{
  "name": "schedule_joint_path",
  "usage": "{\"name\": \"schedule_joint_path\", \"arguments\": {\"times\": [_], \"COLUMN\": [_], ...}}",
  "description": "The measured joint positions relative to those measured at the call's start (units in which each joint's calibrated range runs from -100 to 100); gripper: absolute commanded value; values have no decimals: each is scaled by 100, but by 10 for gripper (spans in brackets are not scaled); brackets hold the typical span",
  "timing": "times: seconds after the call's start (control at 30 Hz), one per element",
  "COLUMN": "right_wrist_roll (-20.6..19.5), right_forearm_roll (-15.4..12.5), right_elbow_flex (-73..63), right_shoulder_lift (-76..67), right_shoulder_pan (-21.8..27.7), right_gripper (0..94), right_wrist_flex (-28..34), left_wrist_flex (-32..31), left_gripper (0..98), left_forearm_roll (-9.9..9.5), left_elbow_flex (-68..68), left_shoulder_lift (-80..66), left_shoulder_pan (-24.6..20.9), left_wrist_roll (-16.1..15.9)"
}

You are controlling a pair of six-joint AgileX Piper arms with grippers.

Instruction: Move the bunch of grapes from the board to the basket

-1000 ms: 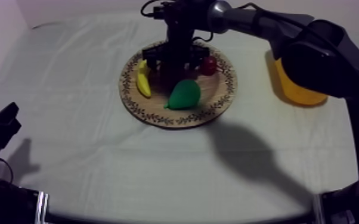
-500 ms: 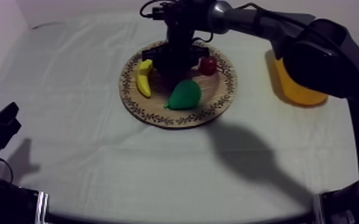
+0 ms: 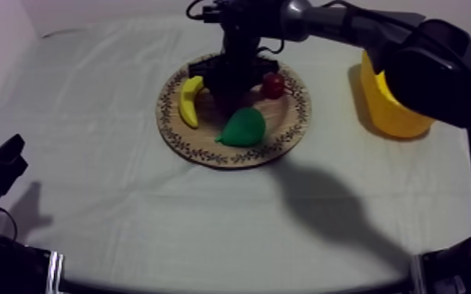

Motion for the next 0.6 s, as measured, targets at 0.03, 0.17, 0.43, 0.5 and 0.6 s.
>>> {"name": "schedule_joint_path", "arguments": {"times": [0.03,0.17,0.43,0.5,0.6], "right_wrist_roll": [0,41,283,398,557], "right_forearm_roll": [0,0,157,201,387], "right_elbow_flex": [106,501,1518,1880,2395], "right_shoulder_lift": [-73,-388,-1274,-1543,-1979], "right_shoulder_pan": [-8,-9,-55,-75,-91], "right_gripper": [202,187,176,175,179], "right_wrist_flex": [-59,-276,-901,-1037,-1085], "left_wrist_flex": [0,0,0,0,0], "left_gripper": [1,1,1,1,1], "left_forearm_roll": [0,0,0,0,0], "left_elbow_flex": [0,0,0,0,0], "left_shoulder_lift": [0,0,0,0,0], "left_shoulder_pan": [0,0,0,0,0], "left_wrist_roll": [0,0,0,0,0]}}
